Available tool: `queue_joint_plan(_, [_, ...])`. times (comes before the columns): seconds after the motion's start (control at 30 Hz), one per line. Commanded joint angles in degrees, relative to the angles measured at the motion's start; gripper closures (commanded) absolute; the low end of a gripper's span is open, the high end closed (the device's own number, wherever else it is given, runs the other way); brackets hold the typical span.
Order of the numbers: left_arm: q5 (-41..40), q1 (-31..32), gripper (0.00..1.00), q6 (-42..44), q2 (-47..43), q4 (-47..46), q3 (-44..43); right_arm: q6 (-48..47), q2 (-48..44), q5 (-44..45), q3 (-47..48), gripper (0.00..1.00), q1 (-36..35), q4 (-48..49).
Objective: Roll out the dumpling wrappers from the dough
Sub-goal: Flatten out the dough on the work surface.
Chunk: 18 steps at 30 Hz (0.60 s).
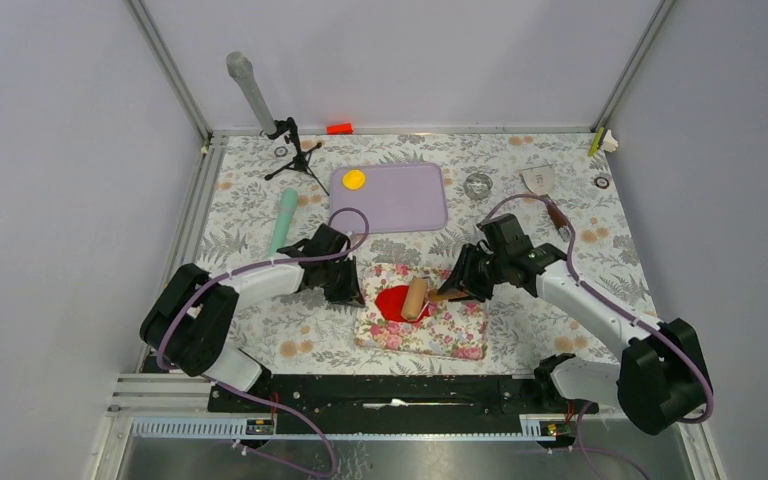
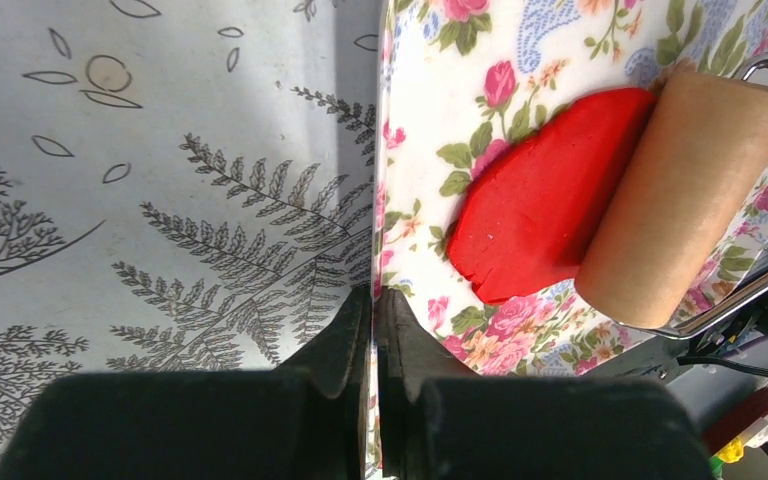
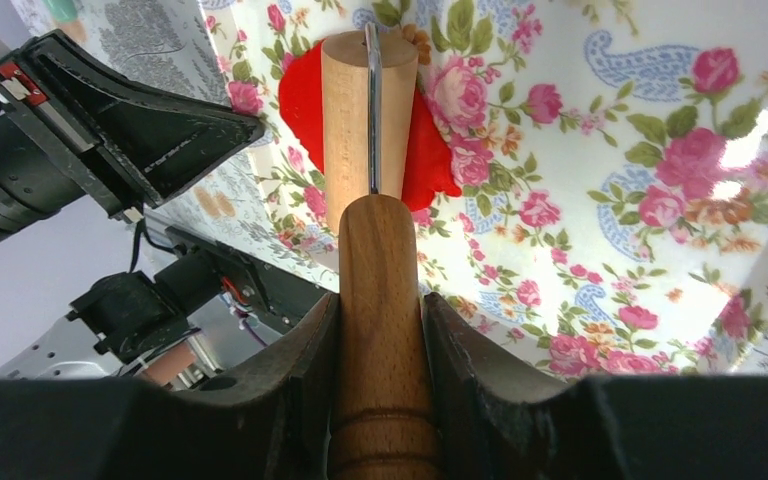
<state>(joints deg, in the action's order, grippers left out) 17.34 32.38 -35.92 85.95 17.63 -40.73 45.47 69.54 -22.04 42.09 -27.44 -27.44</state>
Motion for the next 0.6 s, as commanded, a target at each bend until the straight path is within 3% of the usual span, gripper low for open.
queue_joint_plan(0.0, [0.40, -1.18, 1.00, -0.25, -1.23, -2.12, -0.32, -2.27, 9.44, 8.06, -3.70, 1.00, 0.19, -7.62])
queue_joint_plan(0.3, [0.49, -1.18, 1.00, -0.55, -0.85, -2.24, -0.88, -1.95, 19.83, 4.34, -2.59, 1.00, 0.15, 0.71])
queue_joint_plan(0.57, [1.04, -1.18, 1.00, -0.04, -0.16, -2.44, -1.32, -4.69, 8.57, 9.92, -6.12, 1.00, 4.53, -11.03])
